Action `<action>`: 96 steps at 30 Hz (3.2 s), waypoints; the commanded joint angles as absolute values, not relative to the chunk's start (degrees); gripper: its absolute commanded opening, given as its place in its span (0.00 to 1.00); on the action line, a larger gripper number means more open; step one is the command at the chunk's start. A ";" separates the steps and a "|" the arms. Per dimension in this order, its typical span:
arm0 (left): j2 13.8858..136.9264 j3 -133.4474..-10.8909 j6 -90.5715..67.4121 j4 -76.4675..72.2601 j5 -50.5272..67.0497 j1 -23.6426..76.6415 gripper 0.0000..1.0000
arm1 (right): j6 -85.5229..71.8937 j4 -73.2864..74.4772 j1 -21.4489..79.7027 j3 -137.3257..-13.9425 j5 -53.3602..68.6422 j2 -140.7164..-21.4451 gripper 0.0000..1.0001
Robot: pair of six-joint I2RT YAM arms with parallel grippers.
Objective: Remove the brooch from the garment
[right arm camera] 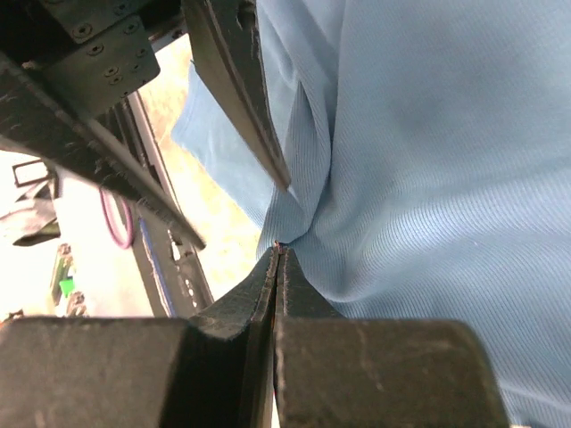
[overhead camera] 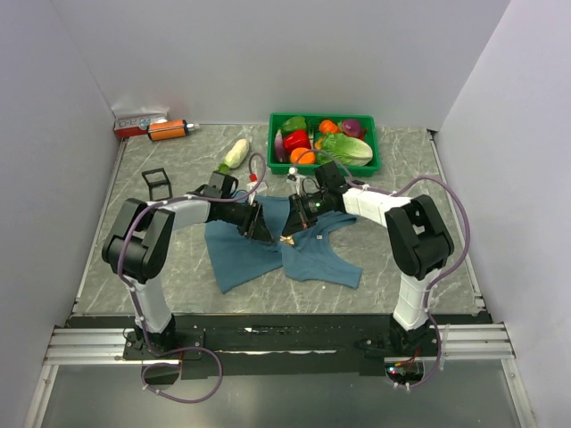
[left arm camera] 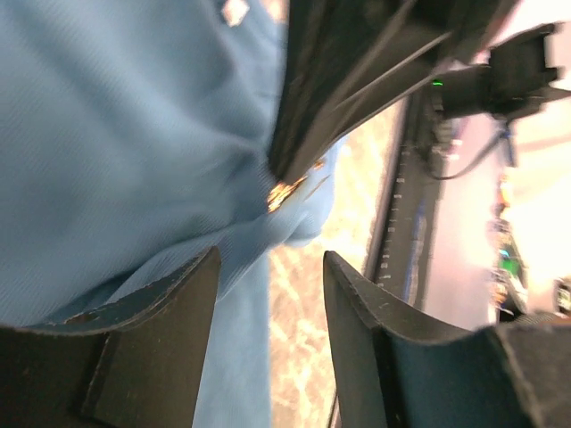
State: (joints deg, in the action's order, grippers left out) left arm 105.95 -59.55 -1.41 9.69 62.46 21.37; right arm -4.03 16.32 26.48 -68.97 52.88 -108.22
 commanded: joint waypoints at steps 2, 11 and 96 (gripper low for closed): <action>100.29 -59.06 1.58 12.30 53.98 20.74 0.54 | -5.36 12.84 26.37 -68.38 45.56 -100.91 0.00; 97.56 -57.92 3.43 16.26 50.19 20.13 0.53 | -9.93 3.17 26.89 -66.10 31.48 -96.07 0.00; 89.65 -77.61 10.37 27.33 61.16 13.36 0.57 | 0.09 17.93 23.99 -90.00 68.11 -100.20 0.00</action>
State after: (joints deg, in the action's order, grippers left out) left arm 88.84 -75.37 11.64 28.34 53.60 13.30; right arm -0.10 19.31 24.23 -91.70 62.63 -103.96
